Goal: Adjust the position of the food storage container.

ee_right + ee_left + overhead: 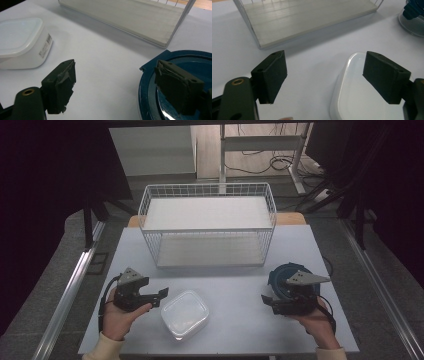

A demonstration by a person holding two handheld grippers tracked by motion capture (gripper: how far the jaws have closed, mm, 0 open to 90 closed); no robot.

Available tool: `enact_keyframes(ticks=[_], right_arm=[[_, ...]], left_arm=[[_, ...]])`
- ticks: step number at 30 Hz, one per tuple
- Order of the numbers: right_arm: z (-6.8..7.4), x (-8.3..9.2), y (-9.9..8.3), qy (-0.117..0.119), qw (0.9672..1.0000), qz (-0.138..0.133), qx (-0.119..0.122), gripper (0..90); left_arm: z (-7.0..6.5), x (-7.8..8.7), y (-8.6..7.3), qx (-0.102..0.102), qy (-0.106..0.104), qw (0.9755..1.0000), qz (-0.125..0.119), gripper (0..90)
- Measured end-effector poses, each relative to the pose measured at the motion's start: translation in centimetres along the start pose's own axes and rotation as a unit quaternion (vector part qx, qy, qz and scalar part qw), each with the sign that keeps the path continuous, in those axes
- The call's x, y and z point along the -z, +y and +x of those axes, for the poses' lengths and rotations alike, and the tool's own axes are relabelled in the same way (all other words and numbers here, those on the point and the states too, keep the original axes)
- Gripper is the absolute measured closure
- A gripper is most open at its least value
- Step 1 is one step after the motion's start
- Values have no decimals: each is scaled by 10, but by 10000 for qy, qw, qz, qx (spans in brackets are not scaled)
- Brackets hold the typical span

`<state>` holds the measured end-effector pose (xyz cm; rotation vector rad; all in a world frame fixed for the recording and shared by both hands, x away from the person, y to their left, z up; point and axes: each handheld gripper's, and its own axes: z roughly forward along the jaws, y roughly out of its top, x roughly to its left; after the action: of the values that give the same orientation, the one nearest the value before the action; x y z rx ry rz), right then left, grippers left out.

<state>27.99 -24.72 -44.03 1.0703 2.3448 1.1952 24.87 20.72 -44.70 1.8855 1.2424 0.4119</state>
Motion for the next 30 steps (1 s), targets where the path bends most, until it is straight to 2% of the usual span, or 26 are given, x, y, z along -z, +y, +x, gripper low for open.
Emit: enact_keyframes(ticks=[7, 15, 19, 24, 30], right_arm=[[-4, 8, 1, -30, 9998, -119, -149, 212], [-6, 6, 3, -153, 9997, 2, -190, 240], [-10, 9, 2, -192, 9994, 29, -276, 263], [-13, 14, 3, -225, 9992, 36, -344, 296], [-25, 24, 4, -230, 9985, 80, -491, 408]], left_arm=[[0, 1, -1, 21, 91, 9999, 119, 187], [4, 4, -6, 71, 142, 9998, 156, 187], [2, 7, -6, 114, 120, 9997, 158, 187], [-2, 9, -4, 68, 84, 9999, 131, 187], [-3, 9, -1, 49, 104, 9998, 148, 187]])
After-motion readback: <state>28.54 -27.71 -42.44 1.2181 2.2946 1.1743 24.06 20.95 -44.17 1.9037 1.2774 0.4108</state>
